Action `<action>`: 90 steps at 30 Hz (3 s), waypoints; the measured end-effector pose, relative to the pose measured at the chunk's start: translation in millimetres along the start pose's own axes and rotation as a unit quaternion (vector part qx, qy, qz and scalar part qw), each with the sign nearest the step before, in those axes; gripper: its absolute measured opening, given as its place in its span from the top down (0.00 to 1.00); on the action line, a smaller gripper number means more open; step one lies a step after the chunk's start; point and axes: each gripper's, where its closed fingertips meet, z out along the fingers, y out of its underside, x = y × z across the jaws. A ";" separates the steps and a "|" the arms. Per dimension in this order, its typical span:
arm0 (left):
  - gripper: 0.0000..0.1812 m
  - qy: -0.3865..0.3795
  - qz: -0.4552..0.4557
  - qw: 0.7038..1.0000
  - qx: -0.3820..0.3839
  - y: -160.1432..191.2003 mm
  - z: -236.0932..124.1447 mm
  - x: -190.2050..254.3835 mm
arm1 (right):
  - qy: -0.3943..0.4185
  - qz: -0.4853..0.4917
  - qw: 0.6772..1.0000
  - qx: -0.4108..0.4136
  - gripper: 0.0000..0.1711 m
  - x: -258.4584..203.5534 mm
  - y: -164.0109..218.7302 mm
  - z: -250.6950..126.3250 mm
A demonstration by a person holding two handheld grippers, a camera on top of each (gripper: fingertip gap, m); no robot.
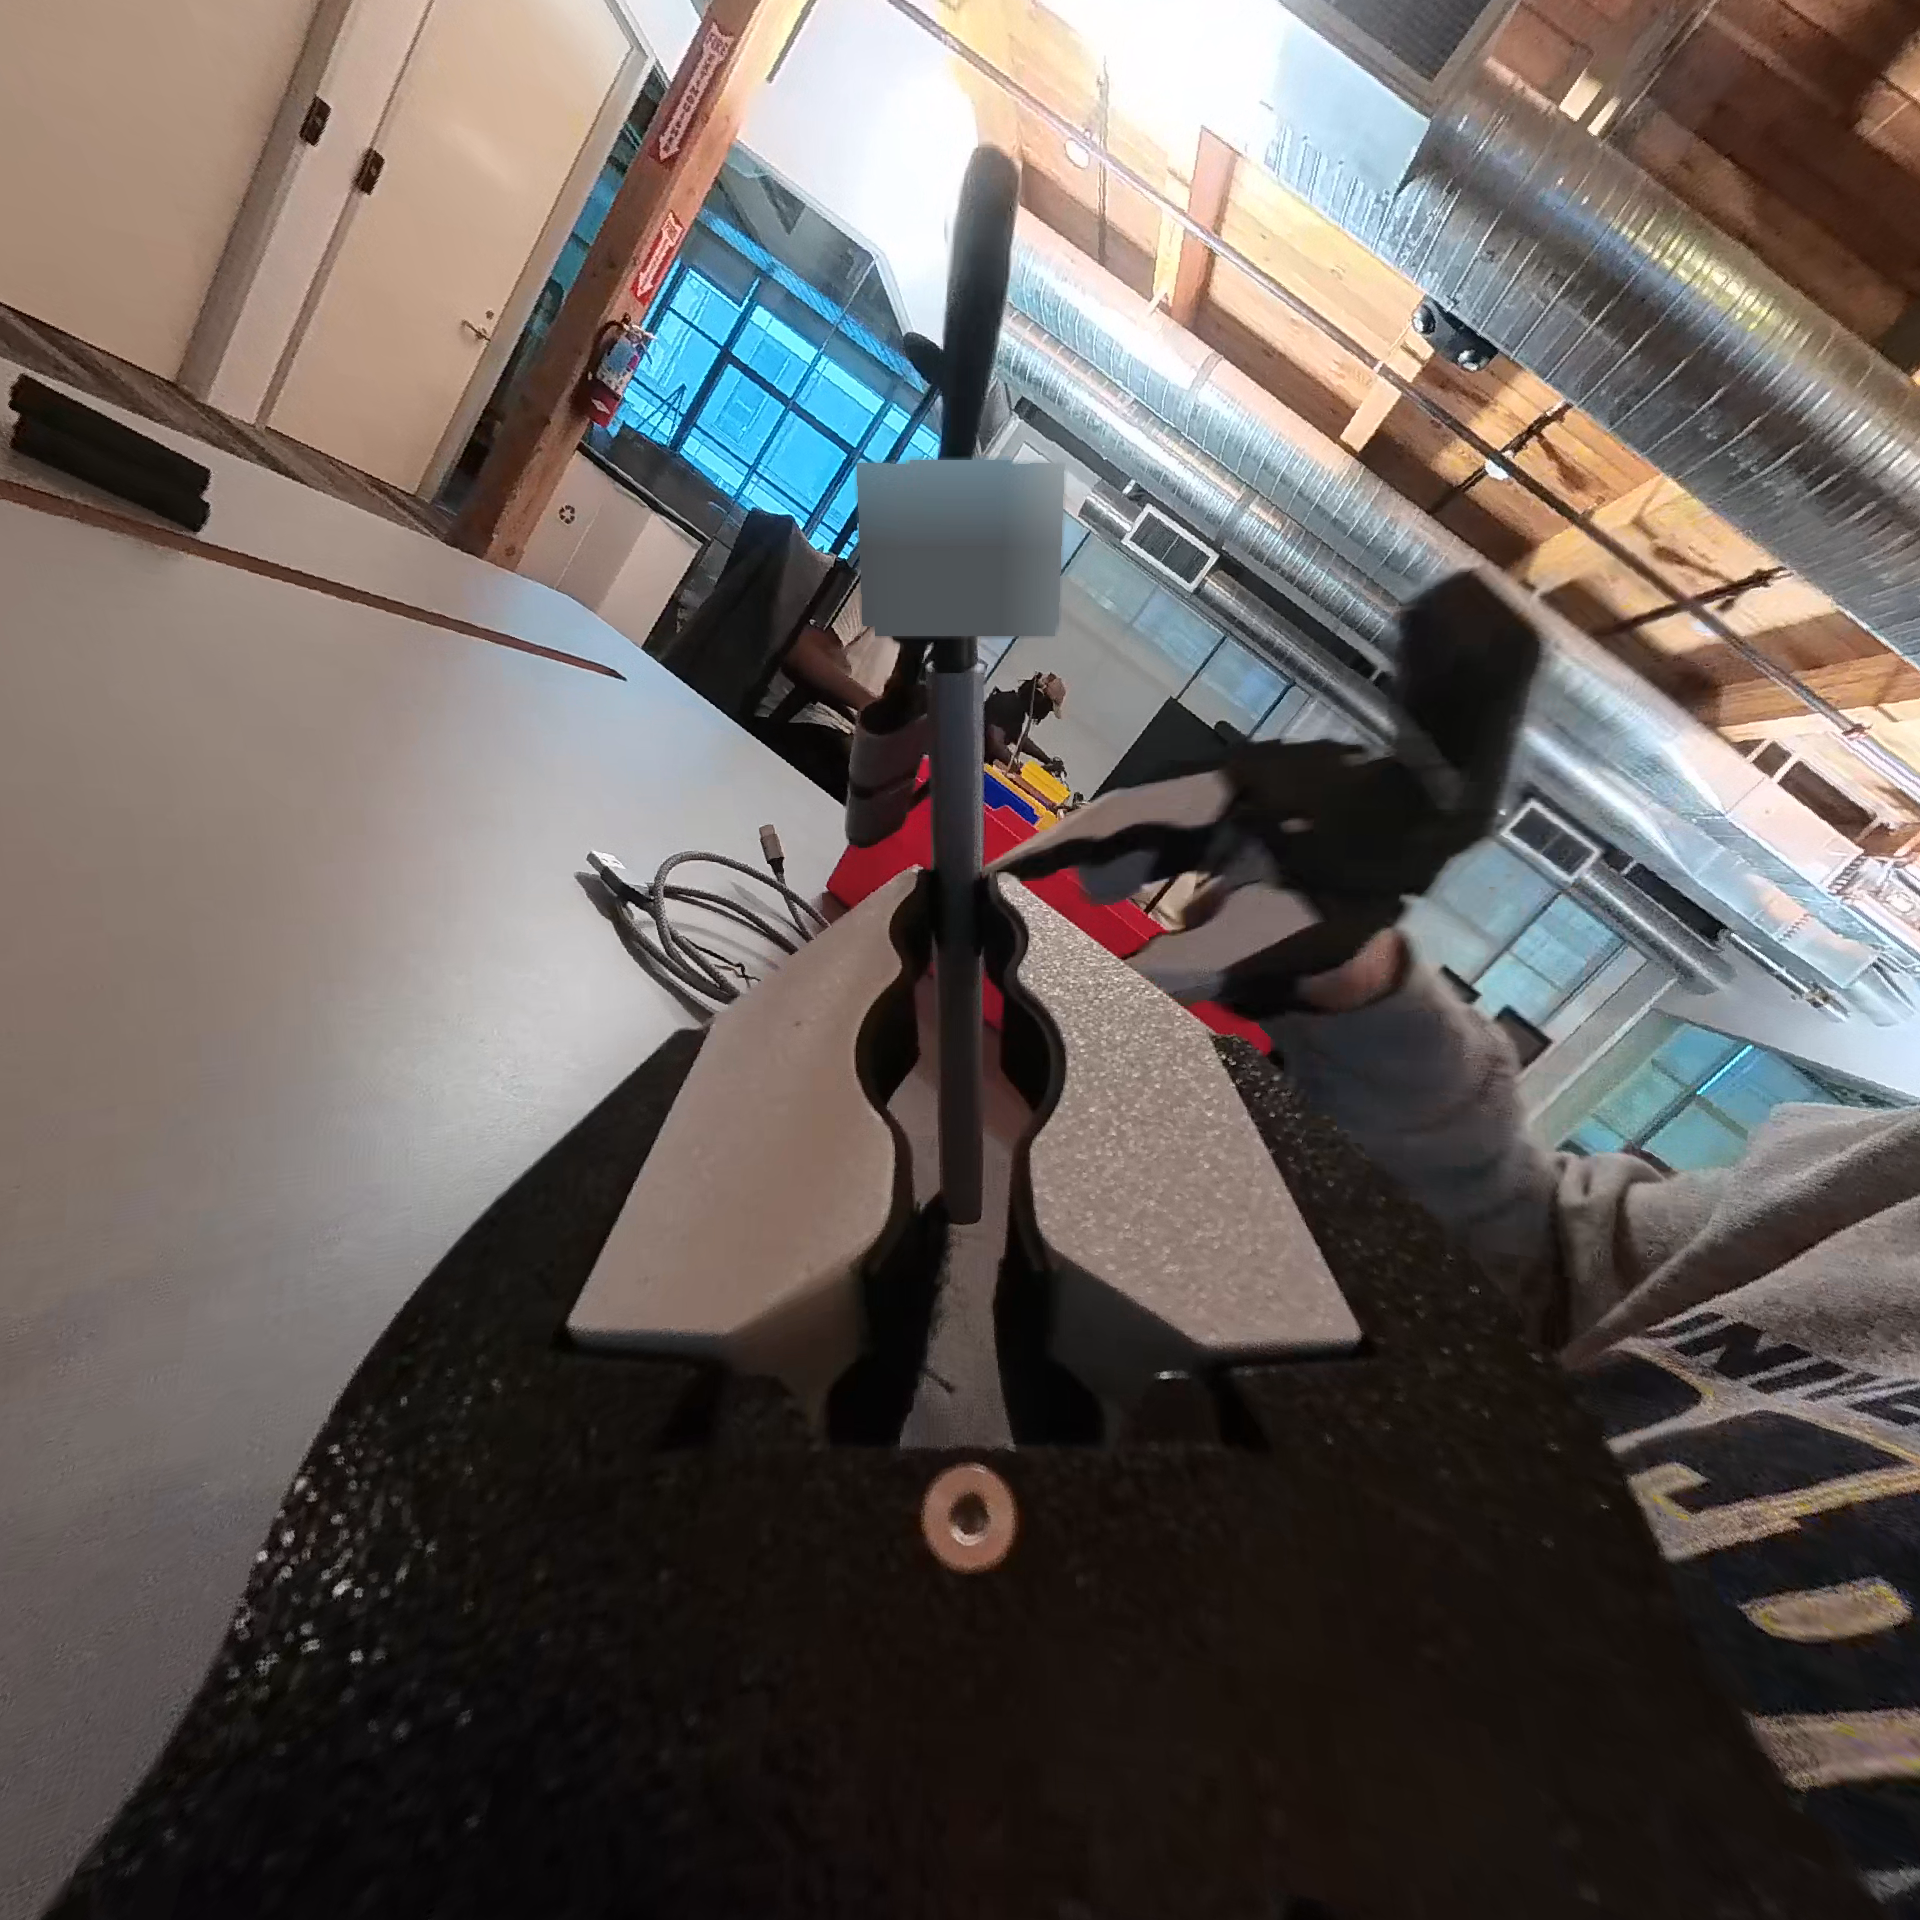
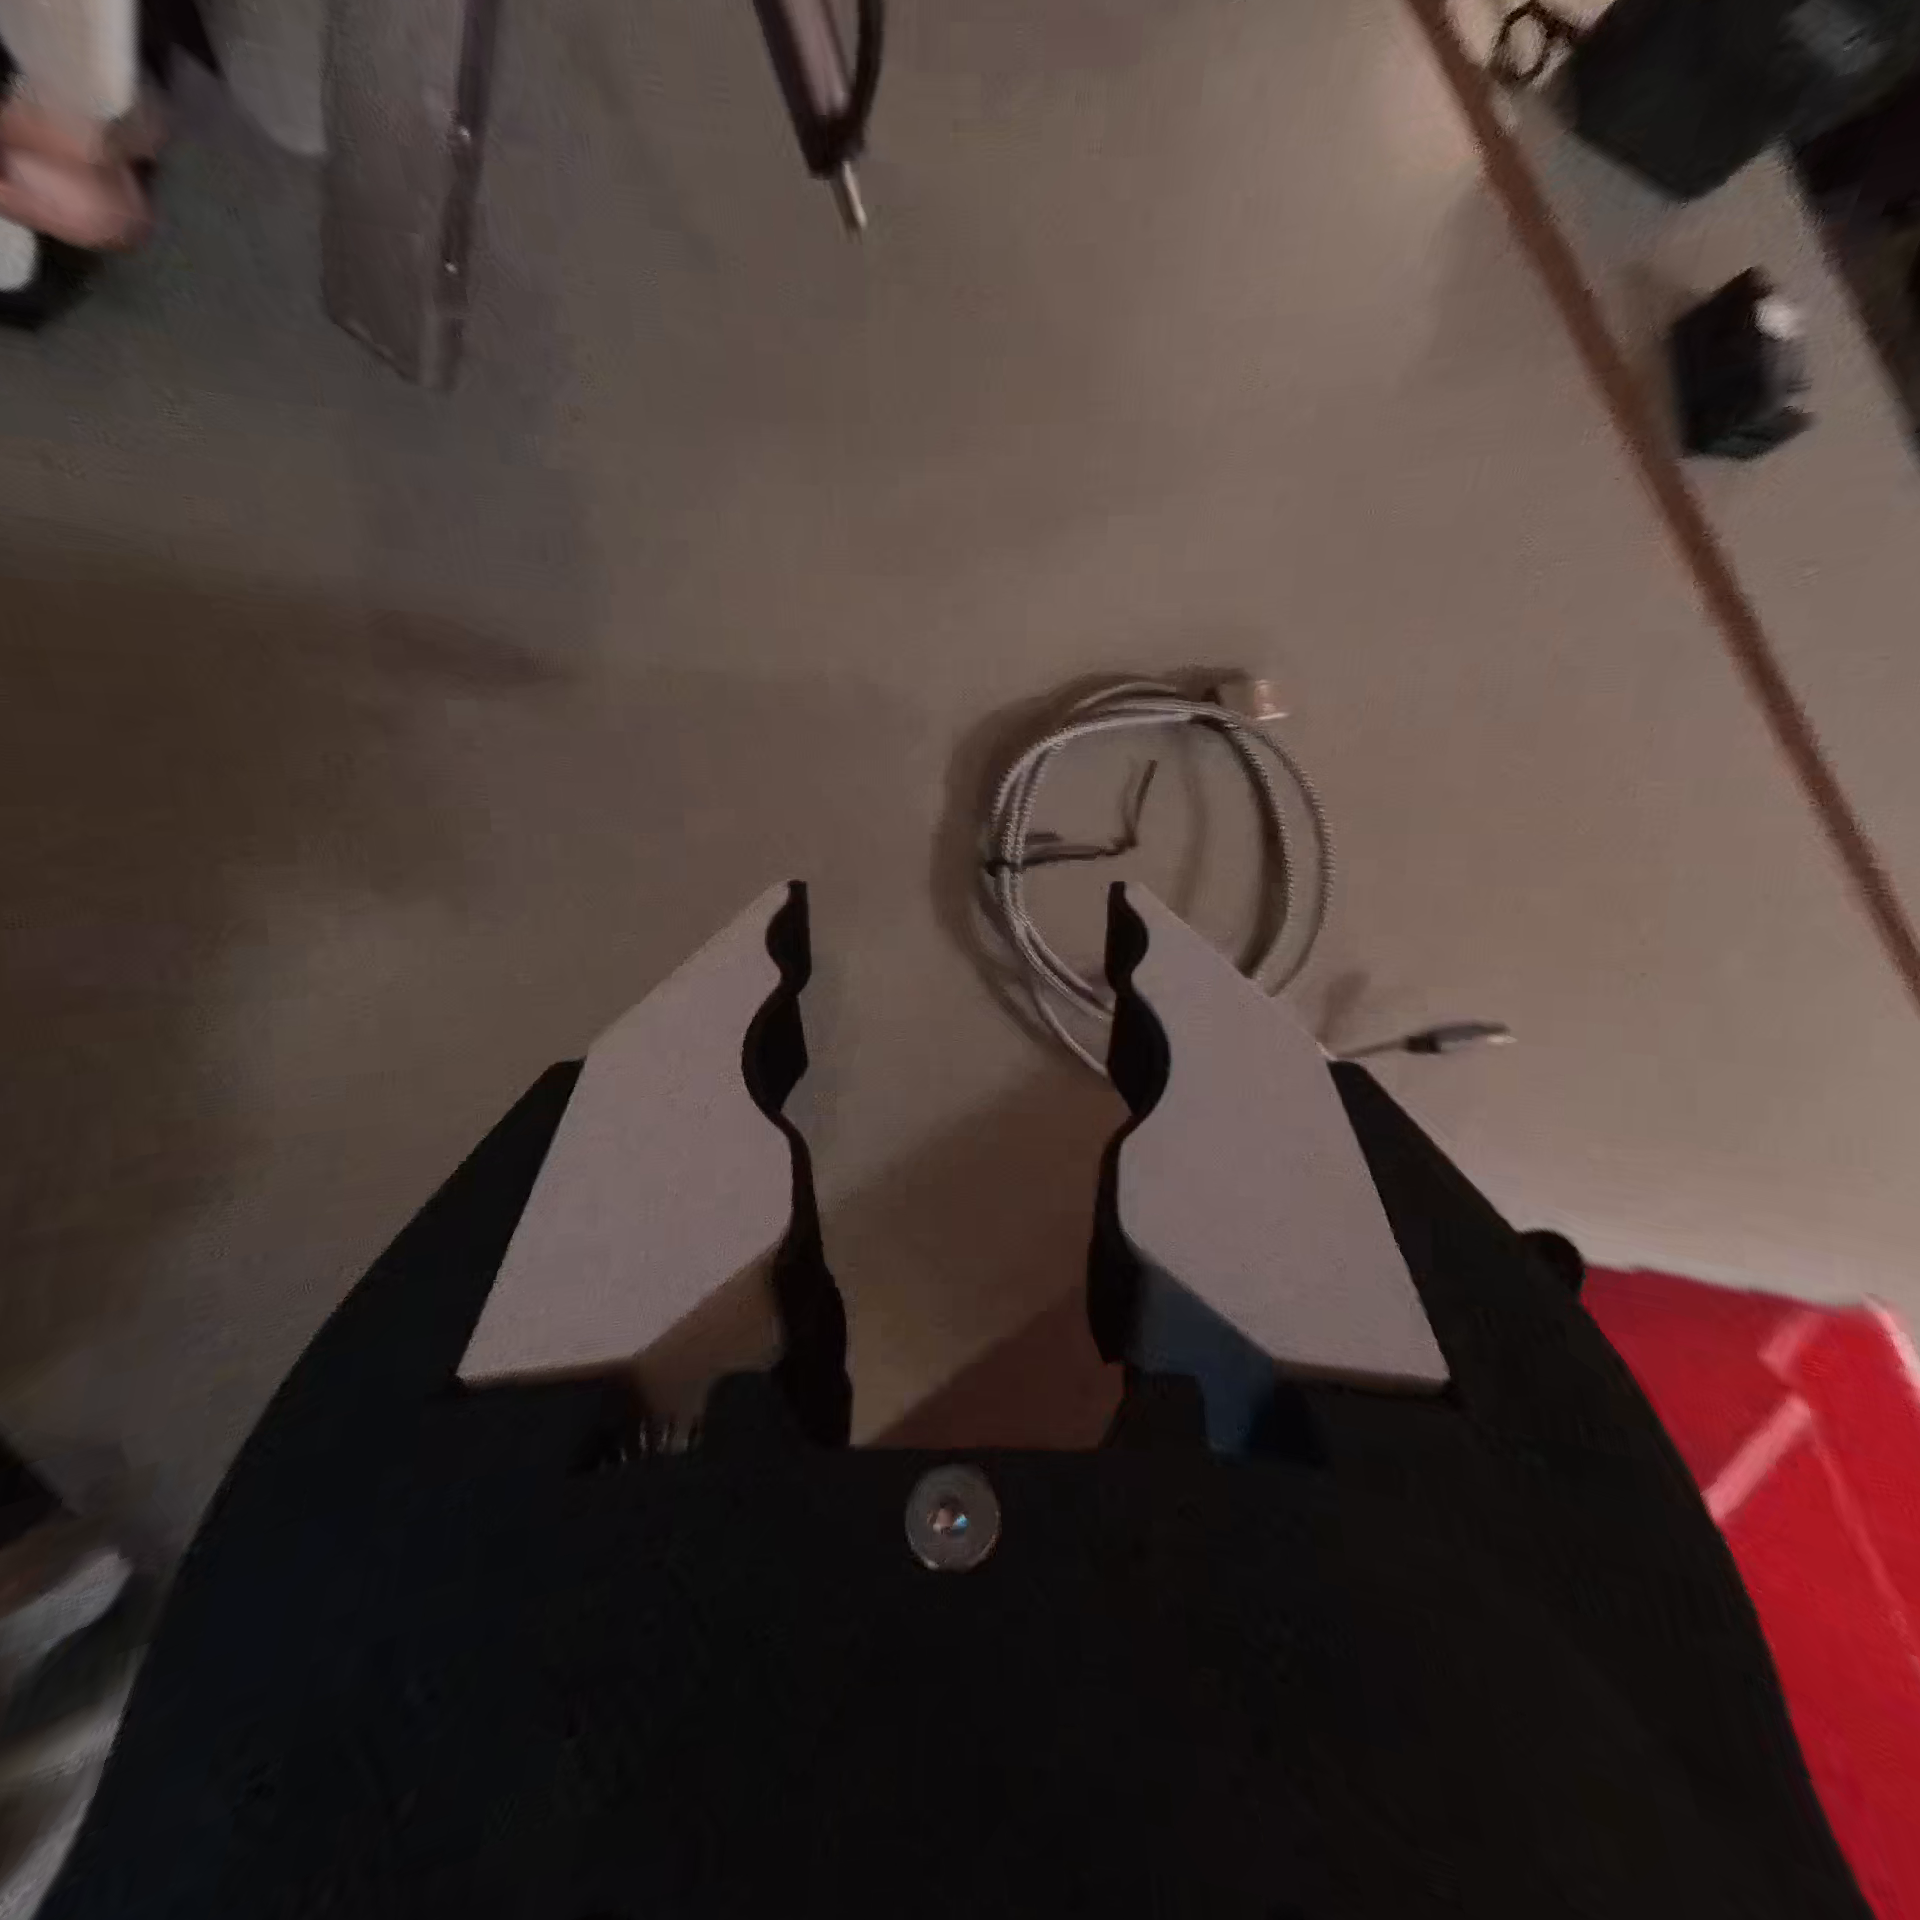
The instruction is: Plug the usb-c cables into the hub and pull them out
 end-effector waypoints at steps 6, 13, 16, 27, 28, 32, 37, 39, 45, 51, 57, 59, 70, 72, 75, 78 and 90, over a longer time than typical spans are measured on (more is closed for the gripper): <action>0.96 0.005 0.003 1.000 0.006 -4.6 -1.6 1.8 | -0.080 0.082 0.990 -0.081 0.70 12.9 26.0 67.6; 0.96 0.012 0.003 1.000 0.003 -3.4 -0.6 4.4 | -0.107 0.127 0.977 -0.131 0.94 11.0 37.3 76.3; 0.97 0.015 0.001 1.000 0.003 -3.1 -0.4 5.5 | -0.067 0.095 0.988 -0.105 0.95 16.3 23.0 48.4; 0.96 0.025 -0.028 0.999 0.024 -10.3 -3.5 6.4 | 0.301 0.198 0.931 0.051 0.95 93.1 50.8 -199.6; 0.96 0.026 -0.027 0.999 0.022 -9.2 -2.9 6.8 | 0.319 0.214 0.922 0.036 0.95 96.5 67.8 -206.9; 0.96 0.036 -0.030 0.999 0.017 -5.6 -0.4 11.2 | 0.329 0.281 0.901 -0.019 0.95 99.7 126.2 -204.0; 0.96 0.038 -0.030 0.999 0.011 -2.3 0.9 11.6 | 0.370 0.335 0.860 -0.108 0.95 102.1 187.8 -210.2; 0.96 0.038 -0.031 0.999 0.011 -2.4 0.9 11.6 | 0.358 0.358 0.852 -0.130 0.95 99.7 204.0 -208.7; 0.96 0.040 -0.029 0.999 0.005 0.4 2.4 12.4 | 0.334 0.366 0.843 -0.209 0.95 101.5 246.5 -185.4; 0.96 0.042 -0.017 0.999 -0.001 1.7 3.3 15.0 | 0.377 0.335 0.833 -0.228 0.93 118.0 266.7 -185.3; 0.96 0.057 -0.014 0.998 -0.009 5.3 5.4 18.7 | 0.355 0.273 0.894 0.012 0.60 113.6 147.2 -201.8; 0.96 0.076 -0.004 0.997 -0.018 8.3 7.6 26.3 | 0.243 0.200 0.933 0.173 0.62 82.6 58.9 -191.0; 0.96 0.216 0.180 0.950 -0.135 56.9 11.3 95.0 | -0.246 0.033 0.933 0.259 0.68 -87.3 -89.1 -77.6; 0.96 0.231 0.183 0.945 -0.144 62.6 10.6 100.8 | -0.273 0.020 0.933 0.235 0.72 -98.3 -87.2 -69.4; 0.96 0.240 0.178 0.942 -0.154 67.0 10.2 102.7 | -0.295 0.007 0.931 0.217 0.92 -107.3 -84.1 -64.0; 0.96 0.235 0.171 0.946 -0.142 65.6 12.7 104.0 | -0.298 0.015 0.929 0.219 0.93 -105.3 -82.5 -67.7; 0.67 0.136 0.175 0.971 -0.095 38.4 18.4 74.9 | 0.223 0.287 0.931 0.015 0.93 155.0 104.8 -126.9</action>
